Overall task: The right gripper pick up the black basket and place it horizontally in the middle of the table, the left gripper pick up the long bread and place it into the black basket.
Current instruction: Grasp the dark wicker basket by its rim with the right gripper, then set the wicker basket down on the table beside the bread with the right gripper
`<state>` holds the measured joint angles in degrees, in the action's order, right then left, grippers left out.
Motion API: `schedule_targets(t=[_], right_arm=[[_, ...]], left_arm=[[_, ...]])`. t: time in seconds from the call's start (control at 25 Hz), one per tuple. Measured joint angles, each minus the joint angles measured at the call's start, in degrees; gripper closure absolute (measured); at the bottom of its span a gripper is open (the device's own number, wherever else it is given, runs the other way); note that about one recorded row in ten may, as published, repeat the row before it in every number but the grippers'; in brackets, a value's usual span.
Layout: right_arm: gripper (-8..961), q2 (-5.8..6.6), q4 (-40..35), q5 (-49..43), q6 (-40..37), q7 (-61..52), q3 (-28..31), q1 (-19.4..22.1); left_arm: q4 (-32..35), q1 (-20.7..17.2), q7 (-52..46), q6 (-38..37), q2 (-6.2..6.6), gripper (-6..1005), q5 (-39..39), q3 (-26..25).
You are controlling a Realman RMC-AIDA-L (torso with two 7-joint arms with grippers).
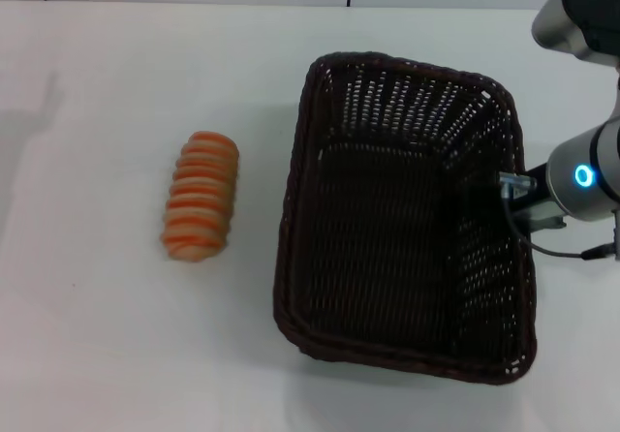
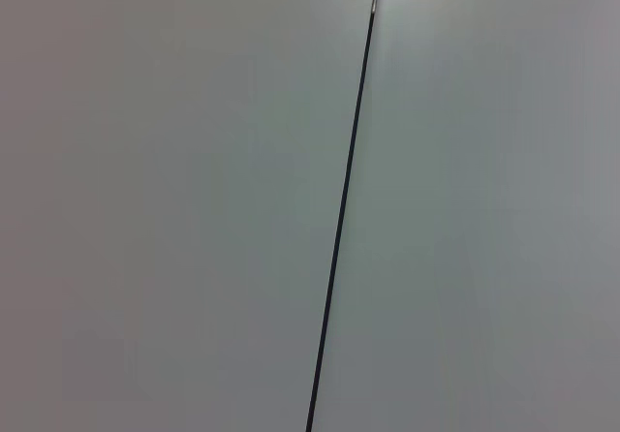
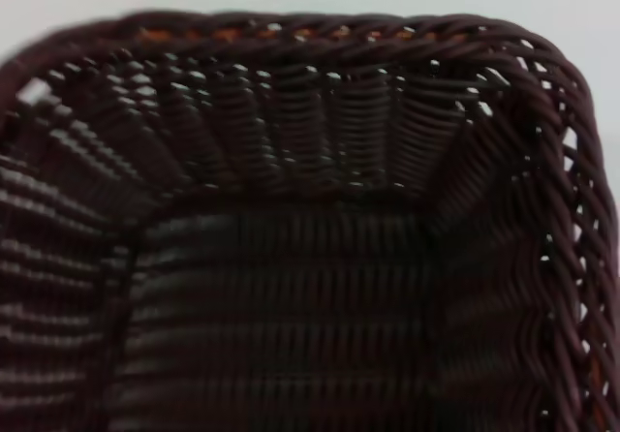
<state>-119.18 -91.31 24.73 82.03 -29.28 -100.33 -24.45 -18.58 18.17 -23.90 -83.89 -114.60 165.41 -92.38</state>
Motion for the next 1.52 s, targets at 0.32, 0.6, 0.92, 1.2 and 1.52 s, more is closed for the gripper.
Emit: schedule_targets(t=[0.32,0.6,0.92,1.2,1.52], right_arm=[[433,0.01,-0.33,0.04,-0.39,0.24,0.03,1.42],[610,0.09,-7.86,-1.65,3.11,0.18,0.35,1.86],[824,0.09,-10.89,-4.51,4.62,0.39,0.79,1.89],[830,0.17,-16.85,-14.29,-2.36,6.25,-2.77,2.30],[830,0.23,-18.88,-15.63,-10.08,21.31,-2.96,-0.04]], left_arm=[[-0.08,-0.43,0.00,-1.39,-0.26,170,0.00,0.01],[-0.15,-0.60,-0.18,-2.72,-0.46,170,-0.16,0.01],[-0.15,-0.97,-0.40,-4.31,-0.78,170,-0.30,-0.69],[-0.14,-1.27,-0.14,-4.38,-1.06,170,-0.16,-1.54],[0.42,-1.82,0.04,-3.64,-1.59,170,-0.06,-4.91]])
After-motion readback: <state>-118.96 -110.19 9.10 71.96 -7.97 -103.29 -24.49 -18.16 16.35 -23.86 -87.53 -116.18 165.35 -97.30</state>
